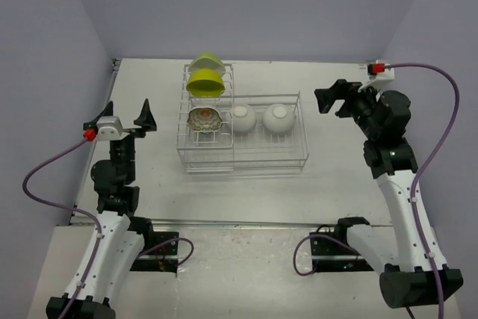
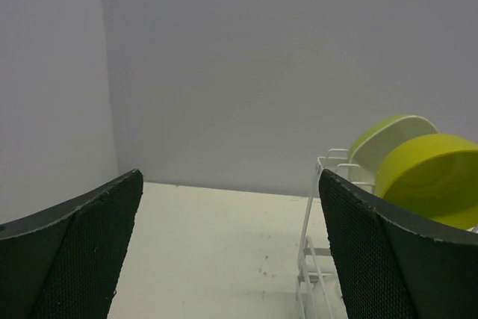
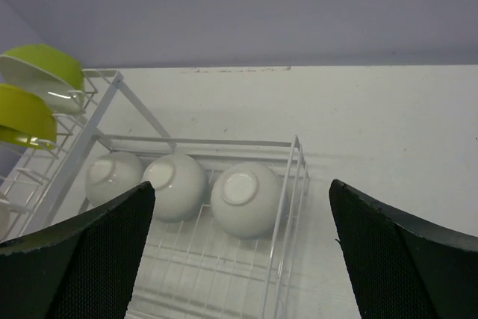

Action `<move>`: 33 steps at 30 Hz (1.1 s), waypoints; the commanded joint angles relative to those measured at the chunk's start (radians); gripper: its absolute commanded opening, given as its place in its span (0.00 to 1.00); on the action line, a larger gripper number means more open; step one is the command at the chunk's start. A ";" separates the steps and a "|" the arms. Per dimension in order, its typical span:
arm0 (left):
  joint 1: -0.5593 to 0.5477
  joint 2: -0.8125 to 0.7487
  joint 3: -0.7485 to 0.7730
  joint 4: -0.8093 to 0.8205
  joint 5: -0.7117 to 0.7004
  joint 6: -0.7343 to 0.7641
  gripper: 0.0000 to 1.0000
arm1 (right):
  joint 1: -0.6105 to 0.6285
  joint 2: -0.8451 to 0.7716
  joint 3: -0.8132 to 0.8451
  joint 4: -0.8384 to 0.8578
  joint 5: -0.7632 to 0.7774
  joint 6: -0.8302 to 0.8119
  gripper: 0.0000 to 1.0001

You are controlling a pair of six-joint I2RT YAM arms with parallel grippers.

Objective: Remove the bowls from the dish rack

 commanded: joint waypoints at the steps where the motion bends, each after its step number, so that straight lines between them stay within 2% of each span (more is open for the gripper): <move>1: 0.008 0.012 0.055 -0.025 -0.037 0.011 1.00 | 0.022 0.039 0.092 -0.062 0.026 -0.034 0.99; 5: 0.008 0.053 0.180 -0.195 -0.247 -0.067 1.00 | 0.102 0.137 0.290 -0.217 0.031 -0.083 0.99; 6: 0.008 0.068 0.208 -0.236 -0.320 -0.087 1.00 | 0.153 0.158 0.325 -0.269 0.034 -0.090 0.99; 7: 0.008 0.087 0.267 -0.303 -0.335 -0.085 1.00 | 0.181 0.193 0.356 -0.288 0.023 -0.096 0.99; 10: 0.008 0.179 0.398 -0.452 -0.315 -0.053 1.00 | 0.254 0.258 0.477 -0.351 -0.032 -0.077 0.99; 14: 0.008 0.216 0.513 -0.589 -0.295 -0.059 1.00 | 0.338 0.338 0.647 -0.411 -0.046 -0.068 0.98; 15: 0.008 0.216 0.526 -0.603 -0.239 -0.046 1.00 | 0.352 0.352 0.672 -0.420 -0.050 -0.070 0.97; 17: 0.008 0.216 0.544 -0.608 -0.214 -0.025 1.00 | 0.382 0.384 0.714 -0.432 -0.058 -0.074 0.94; 18: 0.008 0.213 0.549 -0.655 -0.259 -0.092 1.00 | 0.399 0.391 0.720 -0.432 -0.058 -0.079 0.94; 20: 0.008 0.213 0.546 -0.671 -0.299 -0.134 1.00 | 0.421 0.419 0.734 -0.434 -0.063 -0.088 0.95; 21: 0.008 0.214 0.552 -0.701 -0.318 -0.224 1.00 | 0.445 0.430 0.734 -0.428 -0.063 -0.091 0.95; 23: 0.008 0.231 0.561 -0.747 -0.239 -0.188 1.00 | 0.476 0.456 0.728 -0.415 -0.066 -0.106 0.94; 26: 0.008 0.265 0.615 -0.858 -0.037 -0.121 1.00 | 0.580 0.534 0.740 -0.396 -0.019 -0.126 0.95; 31: 0.008 0.306 0.655 -0.928 -0.022 -0.173 1.00 | 0.686 0.634 0.818 -0.408 0.061 -0.160 0.94; 33: 0.008 0.296 0.653 -0.954 -0.126 -0.256 1.00 | 0.720 0.646 0.824 -0.397 0.078 -0.172 0.94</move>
